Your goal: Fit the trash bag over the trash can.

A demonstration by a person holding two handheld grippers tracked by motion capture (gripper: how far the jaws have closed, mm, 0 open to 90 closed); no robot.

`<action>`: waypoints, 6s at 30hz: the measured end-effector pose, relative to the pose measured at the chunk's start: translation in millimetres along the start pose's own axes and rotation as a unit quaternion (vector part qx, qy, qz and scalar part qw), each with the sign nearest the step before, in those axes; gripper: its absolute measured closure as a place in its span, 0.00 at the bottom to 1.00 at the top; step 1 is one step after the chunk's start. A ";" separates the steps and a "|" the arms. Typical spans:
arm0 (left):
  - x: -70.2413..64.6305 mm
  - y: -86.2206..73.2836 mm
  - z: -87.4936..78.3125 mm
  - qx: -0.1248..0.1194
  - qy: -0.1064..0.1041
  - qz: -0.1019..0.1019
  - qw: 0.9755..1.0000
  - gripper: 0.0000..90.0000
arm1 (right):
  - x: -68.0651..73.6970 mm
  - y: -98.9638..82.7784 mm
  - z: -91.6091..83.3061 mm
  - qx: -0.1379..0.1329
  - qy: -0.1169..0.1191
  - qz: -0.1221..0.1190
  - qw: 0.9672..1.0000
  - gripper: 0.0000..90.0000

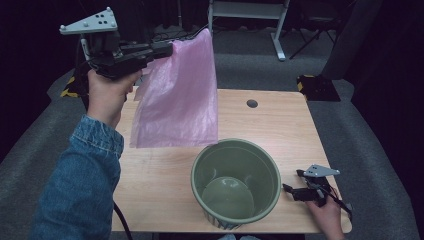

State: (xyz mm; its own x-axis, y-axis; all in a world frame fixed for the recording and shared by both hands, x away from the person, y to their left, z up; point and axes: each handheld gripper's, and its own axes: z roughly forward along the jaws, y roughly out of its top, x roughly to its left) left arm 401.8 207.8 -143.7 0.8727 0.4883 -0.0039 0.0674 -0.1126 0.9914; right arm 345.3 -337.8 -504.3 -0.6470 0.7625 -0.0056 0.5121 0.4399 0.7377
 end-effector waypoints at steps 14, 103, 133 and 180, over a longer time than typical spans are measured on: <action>-29.4 -1.2 22.1 0.006 -0.034 0.008 0.999 0.99 | -0.1 0.1 0.1 0.000 0.001 -0.001 1.000 0.17; -121.1 -182.3 81.3 0.237 -0.117 -0.008 0.964 0.98 | 5.5 16.1 -22.2 -0.040 0.055 -0.015 0.998 0.49; -109.7 -188.6 54.8 0.147 -0.100 -0.032 0.984 0.43 | 18.5 124.2 -78.1 -0.099 0.097 -0.085 0.987 0.40; -137.4 -177.2 60.2 0.174 -0.077 0.019 0.982 0.92 | 107.6 169.8 -93.6 -0.067 0.197 -0.195 0.959 0.98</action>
State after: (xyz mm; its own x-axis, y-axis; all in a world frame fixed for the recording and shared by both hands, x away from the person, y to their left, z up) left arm 299.1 108.5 -326.8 0.9390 0.3436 -0.0137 0.1703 -0.4300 0.8866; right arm 309.8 -225.5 -316.5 -0.9507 0.3038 -0.0625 0.1286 0.5696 0.8118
